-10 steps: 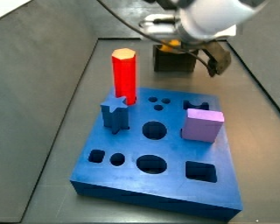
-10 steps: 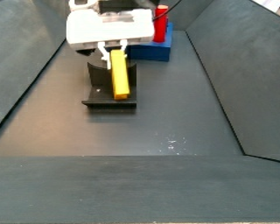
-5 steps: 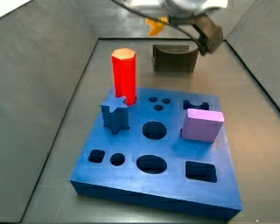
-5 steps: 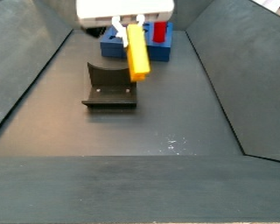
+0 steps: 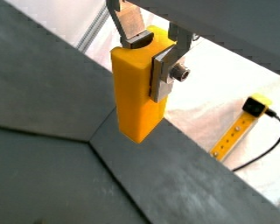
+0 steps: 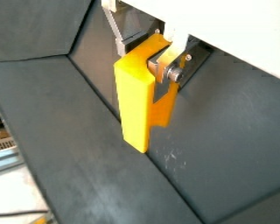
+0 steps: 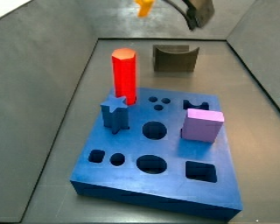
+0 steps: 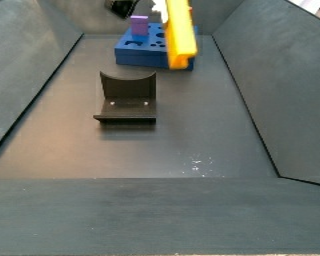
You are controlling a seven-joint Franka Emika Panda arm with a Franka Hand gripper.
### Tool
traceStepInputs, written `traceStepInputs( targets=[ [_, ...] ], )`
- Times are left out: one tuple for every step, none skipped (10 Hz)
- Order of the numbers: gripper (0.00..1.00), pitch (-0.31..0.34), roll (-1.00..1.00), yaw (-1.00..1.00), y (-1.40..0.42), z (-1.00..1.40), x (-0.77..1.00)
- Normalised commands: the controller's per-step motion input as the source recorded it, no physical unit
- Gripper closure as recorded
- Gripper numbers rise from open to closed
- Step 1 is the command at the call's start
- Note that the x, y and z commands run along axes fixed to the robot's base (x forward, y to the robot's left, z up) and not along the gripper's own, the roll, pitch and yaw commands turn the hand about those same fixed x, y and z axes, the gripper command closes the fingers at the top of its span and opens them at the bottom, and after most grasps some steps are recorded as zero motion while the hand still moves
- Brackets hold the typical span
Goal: Pick up the arch object. Move up. Place the arch object on the fixture. Regrasp the arch object. Rotate the arch object. Move to above the board. Insert the arch object.
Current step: Rotate the arch object.
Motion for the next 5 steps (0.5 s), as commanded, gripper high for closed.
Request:
traceStepInputs(
  targets=[
    [1.0,-0.066,-0.15,-0.11,0.06,0.56,-1.0],
    [1.0,-0.042,-0.15,-0.11,0.05,0.44,-1.0],
    [1.0,-0.034,-0.15,-0.1,0.05,0.38,-1.0],
    [1.0,-0.025,-0.14,-0.09,0.05,0.28,-1.0],
    [1.0,-0.013,-0.14,-0.08,0.05,0.25,-1.0]
  ],
)
